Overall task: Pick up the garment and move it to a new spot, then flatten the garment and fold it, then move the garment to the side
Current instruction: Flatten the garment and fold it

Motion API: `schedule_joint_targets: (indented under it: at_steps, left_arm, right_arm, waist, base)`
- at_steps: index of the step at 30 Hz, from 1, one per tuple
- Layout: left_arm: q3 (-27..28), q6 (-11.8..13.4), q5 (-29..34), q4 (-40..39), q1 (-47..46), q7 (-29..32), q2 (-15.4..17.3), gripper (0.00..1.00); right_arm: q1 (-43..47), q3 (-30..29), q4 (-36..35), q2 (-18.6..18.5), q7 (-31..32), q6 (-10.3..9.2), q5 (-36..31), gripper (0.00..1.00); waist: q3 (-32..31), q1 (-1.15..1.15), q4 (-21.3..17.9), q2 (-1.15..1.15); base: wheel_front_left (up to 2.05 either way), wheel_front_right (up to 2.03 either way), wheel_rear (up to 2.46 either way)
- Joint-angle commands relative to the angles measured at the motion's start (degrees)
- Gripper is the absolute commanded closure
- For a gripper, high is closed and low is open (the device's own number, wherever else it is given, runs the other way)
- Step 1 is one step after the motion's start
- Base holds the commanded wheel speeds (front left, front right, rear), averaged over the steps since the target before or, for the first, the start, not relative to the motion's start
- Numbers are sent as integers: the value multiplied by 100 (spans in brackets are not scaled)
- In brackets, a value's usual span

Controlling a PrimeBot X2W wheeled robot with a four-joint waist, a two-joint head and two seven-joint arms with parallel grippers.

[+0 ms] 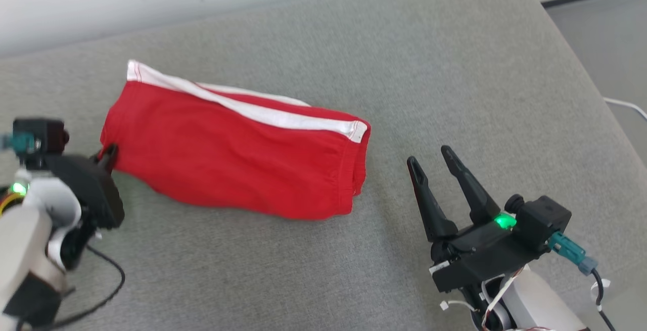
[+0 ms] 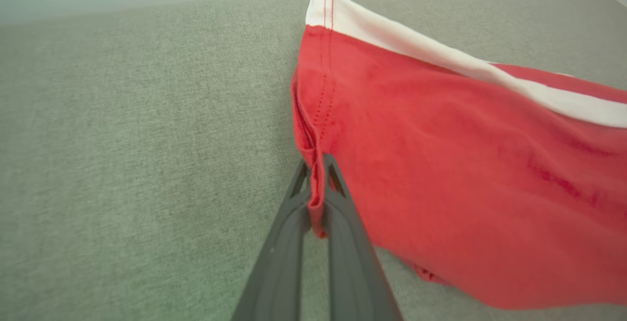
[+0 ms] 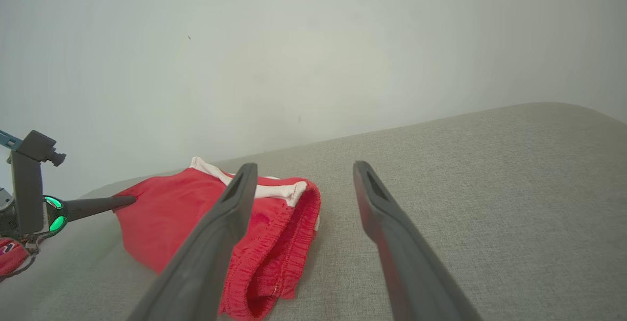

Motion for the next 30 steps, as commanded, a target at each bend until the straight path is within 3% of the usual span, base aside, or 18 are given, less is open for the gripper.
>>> schedule_joint_targets:
  at_steps: [1,7,11,24,26,27,30]
  left_arm:
    - [95,100,-66,-73,324,-257,3,100]
    - [175,256,-211,-476,1126,-695,-45,100]
    - [272,567,-347,-1209,1924,-970,-123,100]
    - [361,1126,-504,-2142,3009,-1470,-396,100]
    - [392,1157,-436,-2184,3036,-1687,-435,14]
    - [430,1170,-437,-2194,3056,-1805,-468,0]
    - [594,1180,-502,-2187,3127,-2159,-544,0]
  right_arm:
    - [122,9,34,11,-29,-16,20,0]
    - [346,-92,93,20,-29,-15,48,0]
    - [605,-299,104,28,-29,-16,67,0]
    - [1071,-666,104,109,-28,-15,-29,0]
    - [1079,-664,106,88,-28,-16,-67,0]
    - [1082,-663,103,91,-28,-16,-77,0]
    - [1055,-723,72,100,-29,-16,-130,0]
  waist:
    - [-332,0,193,0]
    - [-652,0,356,0]
    - [-774,0,542,0]
    - [-760,0,818,0]
    - [-769,0,837,0]
    - [-773,0,842,0]
    - [-804,0,859,0]
  base:
    - [0,0,0]
    - [0,0,0]
    - [0,0,0]
    - [0,0,0]
    - [0,0,0]
    - [0,0,0]
    - [0,0,0]
